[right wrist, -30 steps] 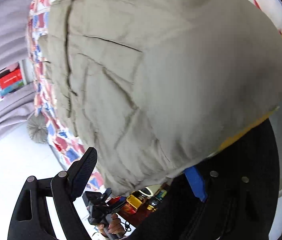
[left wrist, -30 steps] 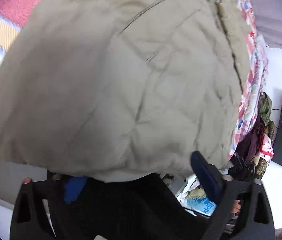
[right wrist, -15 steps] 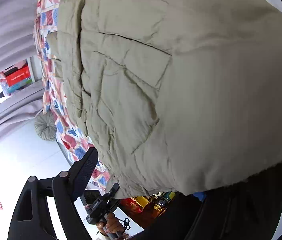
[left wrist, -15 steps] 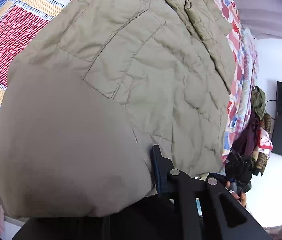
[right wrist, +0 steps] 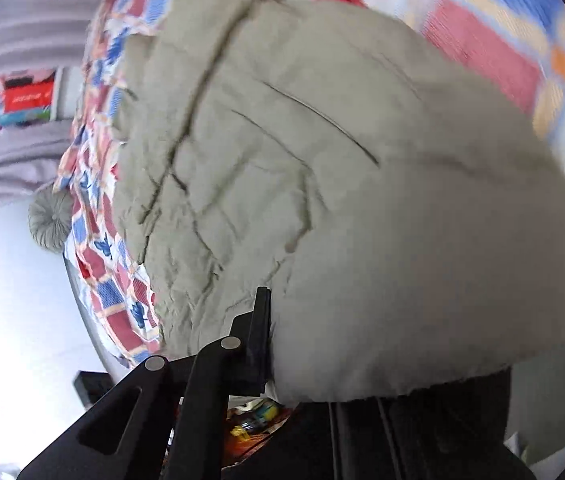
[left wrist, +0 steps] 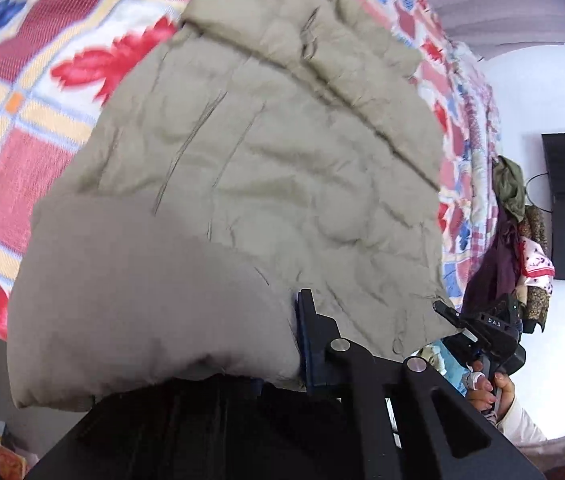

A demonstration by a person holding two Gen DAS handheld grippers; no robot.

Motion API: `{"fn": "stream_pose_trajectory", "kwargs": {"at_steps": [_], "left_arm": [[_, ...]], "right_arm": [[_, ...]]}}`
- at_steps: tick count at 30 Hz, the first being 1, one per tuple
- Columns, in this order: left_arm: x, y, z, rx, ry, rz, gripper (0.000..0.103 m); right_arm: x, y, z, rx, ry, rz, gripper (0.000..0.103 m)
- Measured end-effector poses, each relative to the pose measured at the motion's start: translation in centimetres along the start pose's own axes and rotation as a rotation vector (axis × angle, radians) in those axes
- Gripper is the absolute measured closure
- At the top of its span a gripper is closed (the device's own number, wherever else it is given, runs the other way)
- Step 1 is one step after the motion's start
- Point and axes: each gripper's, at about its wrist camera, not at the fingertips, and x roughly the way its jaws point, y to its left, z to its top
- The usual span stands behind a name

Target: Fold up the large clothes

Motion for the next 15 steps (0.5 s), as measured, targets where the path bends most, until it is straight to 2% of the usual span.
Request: {"fn": "stream_pose_trajectory", "kwargs": {"at_steps": [4, 9, 12, 15], "left_arm": [[-2.4, -2.7, 2.7, 0.048, -0.086, -0.025, 0.088], [-5.4, -6.2, 7.6, 0.135, -0.212, -0.046, 0.088], [-6.3, -8.3, 11.0, 0.191, -0.272, -0.040, 0.088], [-6.4, -10.0, 15.1, 0.245, -0.327, 0.001, 0.088]], "right_arm": [[-2.1, 4.5, 1.9, -0.137, -0.079, -0.009, 0.095], [-4.4, 10.7, 5.9, -0.295, -0.176, 0.014, 0.095], [-4.2, 14.9, 8.8, -0.386, -0.216, 0.014, 0.095], [-3.1, 18.7, 11.7, -0.467, -0.260, 0.000, 0.095]]}}
